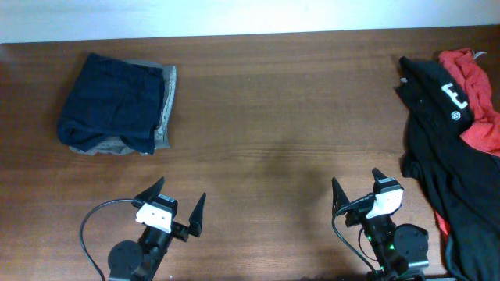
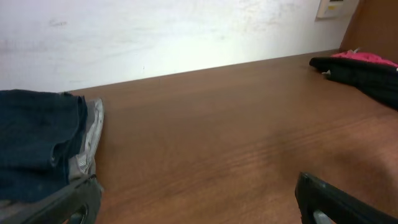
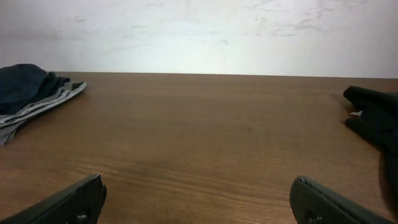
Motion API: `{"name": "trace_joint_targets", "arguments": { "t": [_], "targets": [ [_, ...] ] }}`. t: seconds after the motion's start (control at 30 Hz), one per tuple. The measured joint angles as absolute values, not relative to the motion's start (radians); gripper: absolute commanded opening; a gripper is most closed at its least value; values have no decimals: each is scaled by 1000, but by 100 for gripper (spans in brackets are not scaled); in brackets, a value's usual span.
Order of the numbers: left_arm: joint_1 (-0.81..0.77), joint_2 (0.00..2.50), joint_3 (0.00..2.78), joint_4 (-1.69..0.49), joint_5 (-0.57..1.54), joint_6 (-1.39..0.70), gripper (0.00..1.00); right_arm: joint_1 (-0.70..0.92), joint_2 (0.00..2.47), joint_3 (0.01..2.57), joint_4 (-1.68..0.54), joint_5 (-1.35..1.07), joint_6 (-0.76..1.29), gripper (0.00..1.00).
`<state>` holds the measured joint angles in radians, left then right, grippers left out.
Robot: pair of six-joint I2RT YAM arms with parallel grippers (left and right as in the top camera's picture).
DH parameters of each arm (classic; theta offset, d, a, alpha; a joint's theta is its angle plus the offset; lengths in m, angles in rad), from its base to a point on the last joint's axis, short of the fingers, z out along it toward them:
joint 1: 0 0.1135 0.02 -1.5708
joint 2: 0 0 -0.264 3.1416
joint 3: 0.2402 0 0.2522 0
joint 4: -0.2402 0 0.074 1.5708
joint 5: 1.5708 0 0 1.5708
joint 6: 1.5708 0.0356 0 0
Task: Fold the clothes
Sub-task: 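Move the right gripper to the black shirt in the right pile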
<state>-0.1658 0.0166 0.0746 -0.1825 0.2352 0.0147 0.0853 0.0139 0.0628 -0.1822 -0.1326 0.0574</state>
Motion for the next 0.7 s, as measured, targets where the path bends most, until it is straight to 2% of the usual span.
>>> {"name": "trace_joint_targets", "arguments": {
  "t": [0.13, 0.33, 0.53, 0.7],
  "targets": [
    [-165, 17, 75, -148, 241, 15, 100, 85, 14, 63, -178, -222, 58, 99],
    [-165, 16, 75, -170, 367, 1, 100, 85, 14, 61, -150, -421, 111, 99],
    [-165, 27, 105, -191, 440, -115, 99, 84, 14, 89, 61, -496, 276, 99],
    [-165, 212, 332, -247, 439, -144, 99, 84, 72, 274, -142, -445, 294, 99]
  ]
}}
